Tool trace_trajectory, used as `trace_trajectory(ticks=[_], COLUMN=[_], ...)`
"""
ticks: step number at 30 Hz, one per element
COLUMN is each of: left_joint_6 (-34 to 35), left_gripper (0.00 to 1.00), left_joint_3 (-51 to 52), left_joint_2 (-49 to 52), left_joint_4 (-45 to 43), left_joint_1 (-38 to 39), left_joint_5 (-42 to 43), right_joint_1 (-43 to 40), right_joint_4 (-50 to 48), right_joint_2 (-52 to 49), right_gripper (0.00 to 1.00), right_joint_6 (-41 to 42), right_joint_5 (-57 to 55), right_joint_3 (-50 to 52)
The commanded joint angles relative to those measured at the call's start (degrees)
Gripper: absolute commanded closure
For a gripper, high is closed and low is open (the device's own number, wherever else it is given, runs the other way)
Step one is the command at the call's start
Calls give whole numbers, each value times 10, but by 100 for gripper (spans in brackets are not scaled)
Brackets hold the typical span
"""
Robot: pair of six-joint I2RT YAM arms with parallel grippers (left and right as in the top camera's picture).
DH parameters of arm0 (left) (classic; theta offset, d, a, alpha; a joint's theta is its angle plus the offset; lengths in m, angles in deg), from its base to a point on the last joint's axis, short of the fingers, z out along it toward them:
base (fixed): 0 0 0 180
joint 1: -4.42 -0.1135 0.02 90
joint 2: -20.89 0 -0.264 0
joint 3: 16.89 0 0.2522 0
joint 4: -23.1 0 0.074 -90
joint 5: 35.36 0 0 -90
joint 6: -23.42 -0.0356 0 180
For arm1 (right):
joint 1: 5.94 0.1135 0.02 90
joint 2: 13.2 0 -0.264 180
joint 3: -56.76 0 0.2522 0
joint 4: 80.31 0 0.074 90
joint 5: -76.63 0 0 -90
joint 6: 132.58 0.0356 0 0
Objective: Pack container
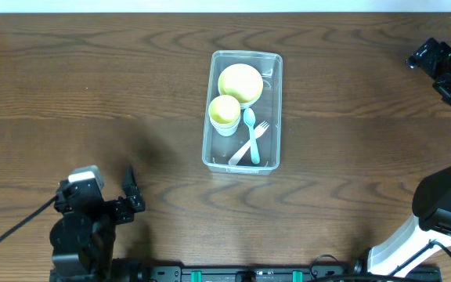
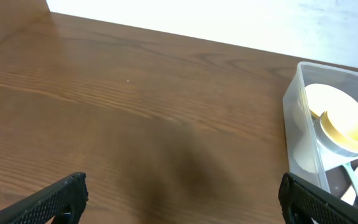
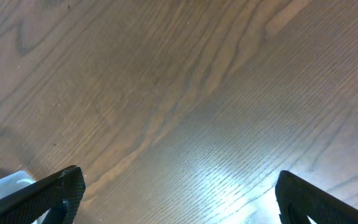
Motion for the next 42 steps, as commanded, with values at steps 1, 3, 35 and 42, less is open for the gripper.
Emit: trace_trajectory(ticks=[1,3,35,42], left_joint_6=[5,5,5,5], left_gripper=[2,2,2,2], left_joint_3=[12,22,177,213], left_joint_2=[-26,-41,-124,-124], left_joint_4=[-3,-3,-102,-127], left_joint_1=[-3,-3,5,5], left_joint_5=[-4,-4,-4,-4], right_joint_1=[-3,-3,-3,-3], right_joint_4=[0,0,0,0], right_joint_2=[-3,-3,-3,-3], right_gripper=[1,1,1,1], right_joint_6=[6,6,6,6], right_joint_5=[0,0,0,0], right_joint_3=[2,2,2,2])
